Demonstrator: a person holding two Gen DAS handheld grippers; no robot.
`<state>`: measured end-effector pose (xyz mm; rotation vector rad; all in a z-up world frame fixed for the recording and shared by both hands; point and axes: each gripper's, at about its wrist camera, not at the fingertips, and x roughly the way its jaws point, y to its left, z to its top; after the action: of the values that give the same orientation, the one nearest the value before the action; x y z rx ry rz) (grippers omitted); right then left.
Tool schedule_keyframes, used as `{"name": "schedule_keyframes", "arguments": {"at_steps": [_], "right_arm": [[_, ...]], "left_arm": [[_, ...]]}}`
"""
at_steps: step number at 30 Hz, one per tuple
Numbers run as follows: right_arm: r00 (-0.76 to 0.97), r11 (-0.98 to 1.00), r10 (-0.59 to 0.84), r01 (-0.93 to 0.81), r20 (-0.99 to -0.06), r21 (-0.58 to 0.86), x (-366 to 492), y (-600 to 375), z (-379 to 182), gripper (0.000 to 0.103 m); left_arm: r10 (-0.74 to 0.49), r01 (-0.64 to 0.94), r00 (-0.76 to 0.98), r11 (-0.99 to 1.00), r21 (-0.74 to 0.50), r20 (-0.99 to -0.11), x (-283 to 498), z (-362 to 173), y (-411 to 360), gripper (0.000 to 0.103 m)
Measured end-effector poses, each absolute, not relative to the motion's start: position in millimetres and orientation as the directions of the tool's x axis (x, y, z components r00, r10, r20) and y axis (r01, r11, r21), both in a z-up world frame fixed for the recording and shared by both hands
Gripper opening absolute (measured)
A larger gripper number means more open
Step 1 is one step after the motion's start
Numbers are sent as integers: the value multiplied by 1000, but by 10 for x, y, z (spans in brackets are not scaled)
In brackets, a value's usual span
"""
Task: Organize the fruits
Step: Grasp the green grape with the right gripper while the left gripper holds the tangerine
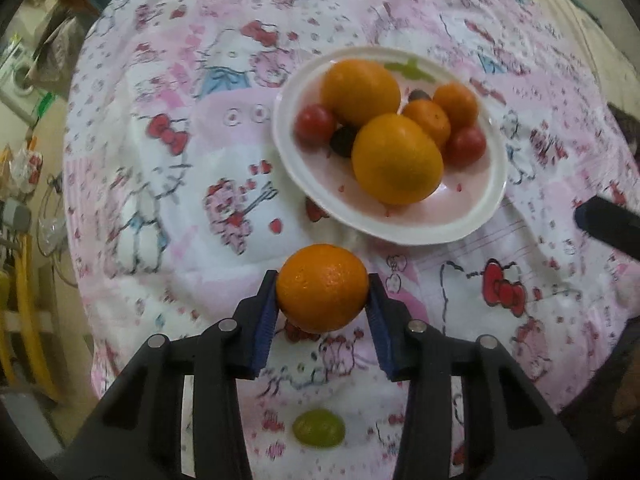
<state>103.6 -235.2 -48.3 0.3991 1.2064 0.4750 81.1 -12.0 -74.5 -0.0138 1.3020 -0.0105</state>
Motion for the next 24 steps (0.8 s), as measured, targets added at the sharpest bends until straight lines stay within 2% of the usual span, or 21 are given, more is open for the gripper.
{"name": "schedule_keyframes", "arguments": {"at_steps": [9,17,24], "right_arm": [[230,829,556,-217,-799,515,918,-2107,-523,79],[56,730,619,-408,-783,548,697,-1535,-699,79],[-58,608,601,-614,-797,504,342,-921,-857,70]], "left_arm": [[-14,-158,300,985,-64,-954,528,-377,410,38],[-50,-267,311,954,-138,-949,501,-398,719,38],[-68,-267,316,951,-158,-946,454,-384,766,38]]}}
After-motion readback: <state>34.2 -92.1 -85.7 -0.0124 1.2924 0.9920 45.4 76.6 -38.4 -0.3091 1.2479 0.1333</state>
